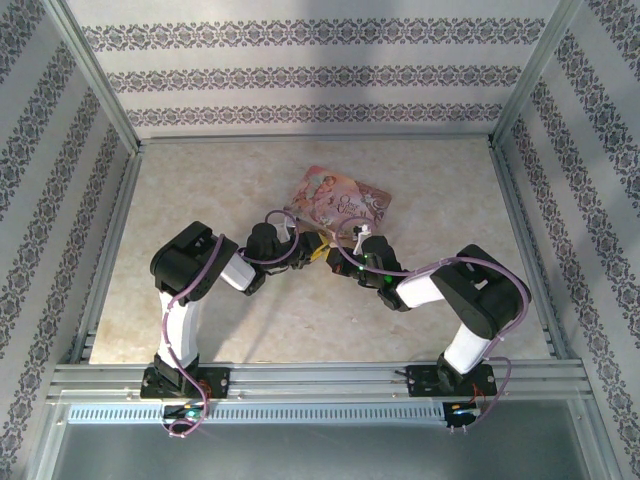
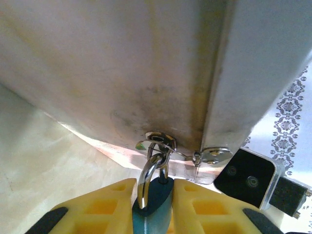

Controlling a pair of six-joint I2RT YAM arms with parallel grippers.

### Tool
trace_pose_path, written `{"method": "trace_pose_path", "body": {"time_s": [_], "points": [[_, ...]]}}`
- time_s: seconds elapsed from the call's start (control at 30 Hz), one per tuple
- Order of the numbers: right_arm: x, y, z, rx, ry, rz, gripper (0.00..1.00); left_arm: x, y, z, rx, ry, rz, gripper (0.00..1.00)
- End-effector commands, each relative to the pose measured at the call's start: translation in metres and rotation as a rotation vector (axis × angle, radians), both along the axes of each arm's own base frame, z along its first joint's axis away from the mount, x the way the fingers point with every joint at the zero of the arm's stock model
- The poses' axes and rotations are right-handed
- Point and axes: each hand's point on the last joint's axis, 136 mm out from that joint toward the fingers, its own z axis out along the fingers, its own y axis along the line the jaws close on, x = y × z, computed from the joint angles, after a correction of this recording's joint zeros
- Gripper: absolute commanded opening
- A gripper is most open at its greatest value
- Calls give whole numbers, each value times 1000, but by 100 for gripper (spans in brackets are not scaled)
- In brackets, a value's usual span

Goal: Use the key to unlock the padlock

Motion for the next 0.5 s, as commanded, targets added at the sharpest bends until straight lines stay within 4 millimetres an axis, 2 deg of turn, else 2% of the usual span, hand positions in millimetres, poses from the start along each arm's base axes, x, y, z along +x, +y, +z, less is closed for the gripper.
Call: {"method": "trace_pose_path", "body": {"time_s": [0.0,0.17,0.33,0.47], "points": [[0,12,28,73,-42,31,9,2,-1,4,-20,-24,21,18],[1,3,35,86,-51,3,20,1,-2,10,-23,-32,24,5],[-4,-14,44,58,-93,-26,26,0,-2,21,-31,-50,32,3],[-13,-34,52,-53,-173,-32,29,-1,-3,30,-32,-50,48,1]]}}
